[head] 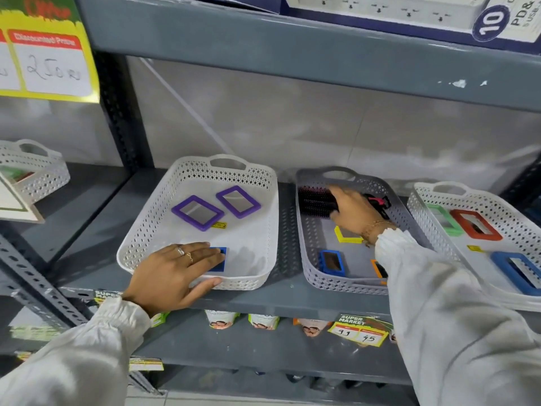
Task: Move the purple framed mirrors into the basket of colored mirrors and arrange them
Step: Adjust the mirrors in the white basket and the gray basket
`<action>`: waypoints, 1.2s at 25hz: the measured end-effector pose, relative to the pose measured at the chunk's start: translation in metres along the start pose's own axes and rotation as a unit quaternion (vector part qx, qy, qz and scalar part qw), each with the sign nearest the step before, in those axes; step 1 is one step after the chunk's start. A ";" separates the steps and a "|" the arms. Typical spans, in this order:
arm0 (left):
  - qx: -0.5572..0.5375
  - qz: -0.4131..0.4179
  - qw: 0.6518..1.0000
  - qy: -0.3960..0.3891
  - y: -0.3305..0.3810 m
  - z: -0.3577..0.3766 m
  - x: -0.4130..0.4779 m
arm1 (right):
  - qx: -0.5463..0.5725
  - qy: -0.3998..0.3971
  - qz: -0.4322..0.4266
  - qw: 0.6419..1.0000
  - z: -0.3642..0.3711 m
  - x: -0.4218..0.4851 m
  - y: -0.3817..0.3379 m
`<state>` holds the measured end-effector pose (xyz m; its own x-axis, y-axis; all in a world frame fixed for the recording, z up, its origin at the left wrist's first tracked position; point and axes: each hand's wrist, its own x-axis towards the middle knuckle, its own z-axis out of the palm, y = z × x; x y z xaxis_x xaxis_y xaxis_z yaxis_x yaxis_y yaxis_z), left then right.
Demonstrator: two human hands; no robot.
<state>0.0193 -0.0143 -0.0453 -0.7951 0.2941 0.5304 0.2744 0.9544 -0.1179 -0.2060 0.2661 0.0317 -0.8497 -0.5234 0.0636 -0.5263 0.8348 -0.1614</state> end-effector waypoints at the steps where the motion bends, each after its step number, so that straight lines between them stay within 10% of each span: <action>1: 0.000 0.003 1.000 -0.003 0.000 0.000 0.000 | 0.039 0.050 -0.025 0.998 -0.007 0.001 -0.027; 5: 0.009 0.000 1.000 0.004 0.002 -0.002 0.001 | 0.091 0.013 -0.128 0.987 0.003 0.003 -0.138; 10: 0.007 0.007 1.000 0.014 0.001 -0.002 0.001 | 0.013 -0.150 -0.061 0.987 0.069 0.000 -0.192; 19: -0.004 0.013 1.000 0.012 -0.002 -0.002 0.000 | 0.030 -0.117 -0.027 0.992 0.073 -0.007 -0.183; 30: 0.004 0.017 1.000 0.004 -0.005 0.005 -0.003 | 0.207 0.194 0.140 0.949 -0.010 -0.032 -0.065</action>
<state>0.0171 -0.0198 -0.0503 -0.7814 0.3263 0.5319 0.2967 0.9442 -0.1434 -0.1454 0.2302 0.0497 -0.9446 -0.1214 0.3049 -0.2881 0.7515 -0.5935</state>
